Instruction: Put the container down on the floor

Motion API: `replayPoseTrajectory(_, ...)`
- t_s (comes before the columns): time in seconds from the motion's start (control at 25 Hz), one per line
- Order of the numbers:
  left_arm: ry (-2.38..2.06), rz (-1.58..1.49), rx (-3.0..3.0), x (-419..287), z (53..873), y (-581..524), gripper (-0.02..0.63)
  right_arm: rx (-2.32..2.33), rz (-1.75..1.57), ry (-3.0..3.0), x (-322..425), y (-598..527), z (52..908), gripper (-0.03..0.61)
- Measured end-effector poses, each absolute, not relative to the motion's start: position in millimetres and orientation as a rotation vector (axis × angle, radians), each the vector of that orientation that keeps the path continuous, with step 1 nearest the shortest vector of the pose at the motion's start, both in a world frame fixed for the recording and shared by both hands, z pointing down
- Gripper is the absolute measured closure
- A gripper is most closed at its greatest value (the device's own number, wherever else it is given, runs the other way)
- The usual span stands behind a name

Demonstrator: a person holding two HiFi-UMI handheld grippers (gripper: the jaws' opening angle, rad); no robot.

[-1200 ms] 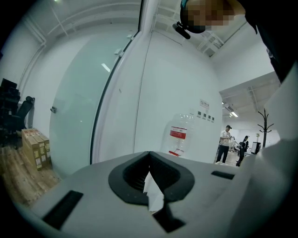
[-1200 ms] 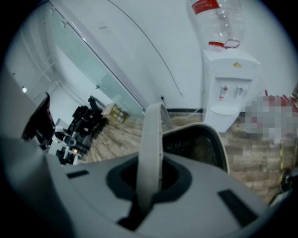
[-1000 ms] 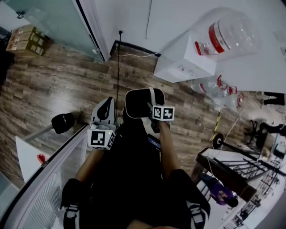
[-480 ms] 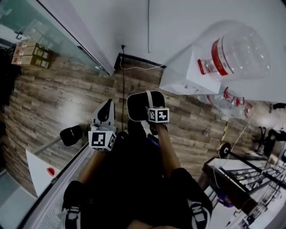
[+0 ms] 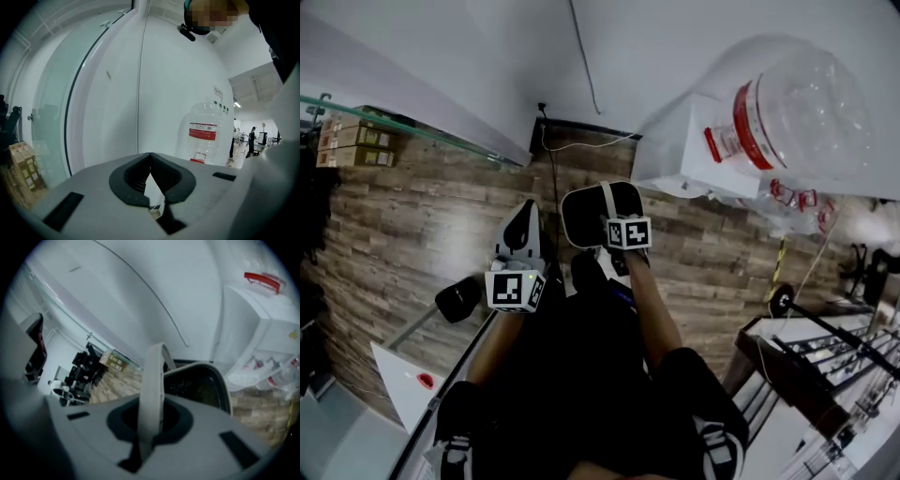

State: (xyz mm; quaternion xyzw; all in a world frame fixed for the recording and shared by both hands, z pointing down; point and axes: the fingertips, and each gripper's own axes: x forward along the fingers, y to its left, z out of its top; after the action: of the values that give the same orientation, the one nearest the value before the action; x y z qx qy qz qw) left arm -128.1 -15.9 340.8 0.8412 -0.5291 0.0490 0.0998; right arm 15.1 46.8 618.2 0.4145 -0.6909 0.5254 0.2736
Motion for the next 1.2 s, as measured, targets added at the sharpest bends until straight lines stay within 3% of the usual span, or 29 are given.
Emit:
replayPoseTrajectory(0.72,-1.198,0.240,2.600,-111,402,-179,0.584,1.356,1.548,-1.658,27,-38,680,0.545)
replayPoseTrajectory(1.2,-1.213,0.237,2.588,-118,430,-213,0.585,1.414,1.574,-1.643,16,-89,765,0.545)
